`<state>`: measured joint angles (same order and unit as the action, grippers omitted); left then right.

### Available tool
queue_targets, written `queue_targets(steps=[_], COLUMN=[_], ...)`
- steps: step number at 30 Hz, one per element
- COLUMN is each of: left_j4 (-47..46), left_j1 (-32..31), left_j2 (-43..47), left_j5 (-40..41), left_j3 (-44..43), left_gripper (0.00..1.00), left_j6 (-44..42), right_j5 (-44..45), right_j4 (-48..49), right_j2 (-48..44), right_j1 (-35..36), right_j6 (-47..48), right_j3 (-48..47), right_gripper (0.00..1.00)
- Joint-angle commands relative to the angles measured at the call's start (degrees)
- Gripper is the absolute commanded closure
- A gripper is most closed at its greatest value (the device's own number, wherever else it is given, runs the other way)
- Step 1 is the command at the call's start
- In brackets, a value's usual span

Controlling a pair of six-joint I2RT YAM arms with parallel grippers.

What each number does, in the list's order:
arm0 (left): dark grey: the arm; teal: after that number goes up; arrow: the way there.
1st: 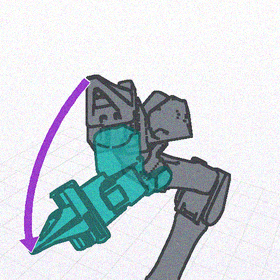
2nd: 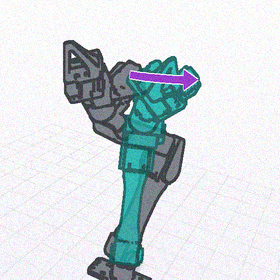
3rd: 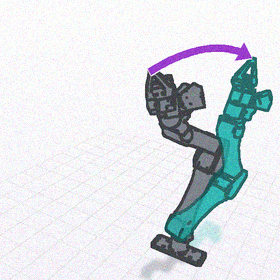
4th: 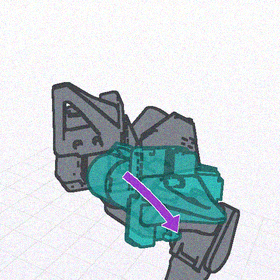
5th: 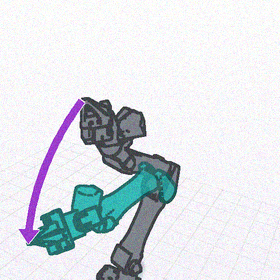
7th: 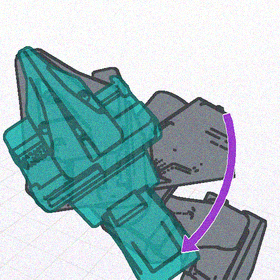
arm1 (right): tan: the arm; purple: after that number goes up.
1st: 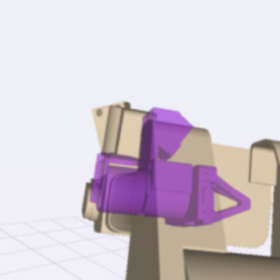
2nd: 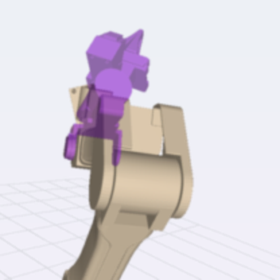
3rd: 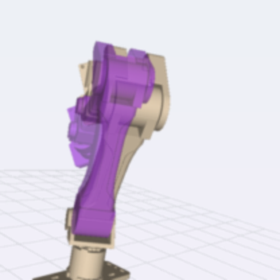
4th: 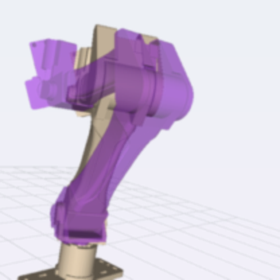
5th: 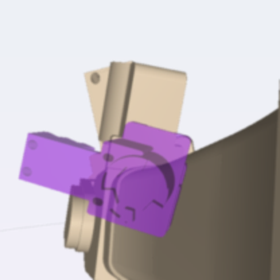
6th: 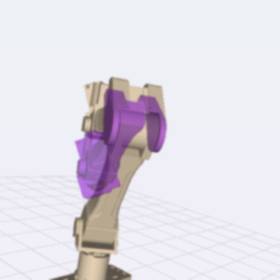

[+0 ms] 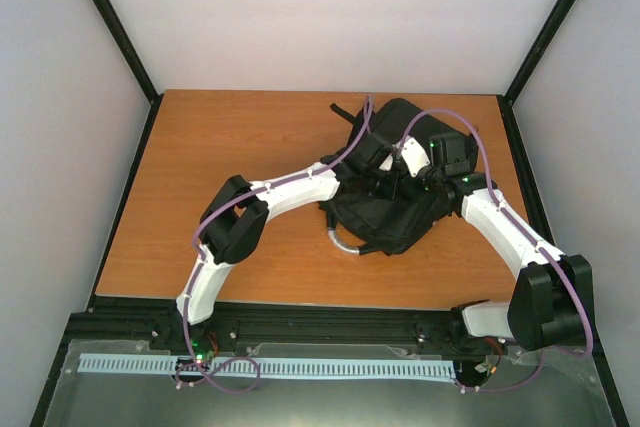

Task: Pack the student bag
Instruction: Place the stationery in the student bag.

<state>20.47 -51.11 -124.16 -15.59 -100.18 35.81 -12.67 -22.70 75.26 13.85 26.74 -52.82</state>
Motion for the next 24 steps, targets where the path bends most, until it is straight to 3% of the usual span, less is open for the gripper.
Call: queue_targets(steps=[1, 7, 11, 13, 21, 24], left_j4=[-6.45, -15.51, -18.17, -18.30, -18.93, -18.61], left_j1=[-0.13, -0.13, -0.13, -0.13, -0.13, -0.13], left_j2=[-1.18, -1.94, -2.07, -1.50, 2.70, 6.33], left_j5=[0.43, -2.12, -4.50, -4.32, -4.42, -3.93], left_j3=[-2.17, 0.45, 1.54, 2.34, 6.67, 9.59], left_gripper=[0.99, 0.99, 0.80, 0.75, 0.78, 0.72], left_j6=[1.69, 4.09, 5.26, 5.65, 5.49, 4.96], right_j5=[-2.39, -2.34, -2.23, -2.18, -2.02, -1.82], right_j4=[1.87, 1.87, 1.96, 1.96, 1.95, 1.96], right_j2=[-0.38, -0.21, -0.12, -0.04, 0.27, 0.50], right_j1=[0.16, 0.18, 0.13, 0.18, 0.13, 0.15], right_j6=[0.22, 0.32, 0.33, 0.40, 0.48, 0.47], right_j3=[0.12, -0.08, 0.00, 0.00, 0.00, 0.00], right_gripper=[0.97, 0.97, 0.97, 0.97, 0.97, 0.97])
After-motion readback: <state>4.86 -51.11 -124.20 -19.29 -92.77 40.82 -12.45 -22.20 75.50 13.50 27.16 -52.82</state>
